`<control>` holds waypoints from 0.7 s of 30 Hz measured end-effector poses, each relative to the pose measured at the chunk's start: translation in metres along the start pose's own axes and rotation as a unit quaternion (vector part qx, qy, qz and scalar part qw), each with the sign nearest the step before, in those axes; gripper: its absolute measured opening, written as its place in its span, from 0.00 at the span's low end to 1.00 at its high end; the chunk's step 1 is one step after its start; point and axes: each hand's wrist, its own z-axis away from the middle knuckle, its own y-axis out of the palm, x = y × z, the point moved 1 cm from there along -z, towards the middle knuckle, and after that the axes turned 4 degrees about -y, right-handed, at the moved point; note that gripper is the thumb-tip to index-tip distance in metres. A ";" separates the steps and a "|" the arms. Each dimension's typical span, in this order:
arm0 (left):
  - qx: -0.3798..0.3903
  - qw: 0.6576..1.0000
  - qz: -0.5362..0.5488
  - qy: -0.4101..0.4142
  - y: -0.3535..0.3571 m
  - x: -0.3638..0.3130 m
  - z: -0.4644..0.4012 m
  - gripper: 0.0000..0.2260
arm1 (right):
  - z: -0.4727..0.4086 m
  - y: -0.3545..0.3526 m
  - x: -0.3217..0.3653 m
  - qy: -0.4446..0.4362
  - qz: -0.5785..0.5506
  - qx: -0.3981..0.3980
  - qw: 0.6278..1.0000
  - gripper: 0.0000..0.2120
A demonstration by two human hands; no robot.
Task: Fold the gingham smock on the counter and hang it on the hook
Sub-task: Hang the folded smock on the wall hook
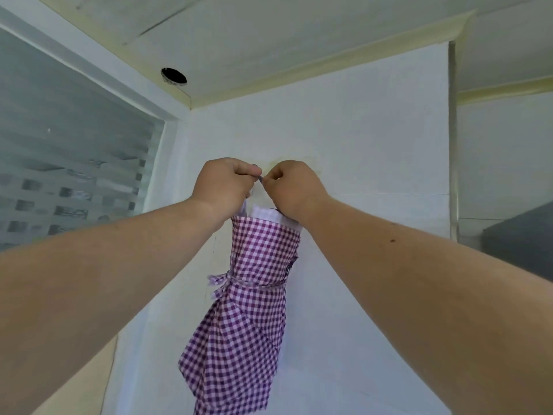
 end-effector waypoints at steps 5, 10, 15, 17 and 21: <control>-0.005 0.999 -0.042 0.022 -0.003 0.036 -0.044 0.10 | -0.043 0.036 -0.005 -0.013 0.091 0.028 0.995 0.11; -0.006 0.995 -0.089 0.036 0.004 0.052 -0.073 0.14 | -0.076 0.063 -0.011 -0.009 0.193 0.016 0.981 0.07; 0.011 0.988 -0.147 0.038 0.011 0.063 -0.075 0.17 | -0.080 0.067 -0.012 -0.024 0.275 0.023 0.961 0.17; 0.017 0.987 -0.153 0.034 0.012 0.072 -0.072 0.17 | -0.075 0.072 -0.014 -0.042 0.303 0.028 0.952 0.16; 0.029 0.988 -0.147 0.023 0.014 0.084 -0.063 0.17 | -0.062 0.075 -0.018 -0.061 0.338 0.040 0.938 0.11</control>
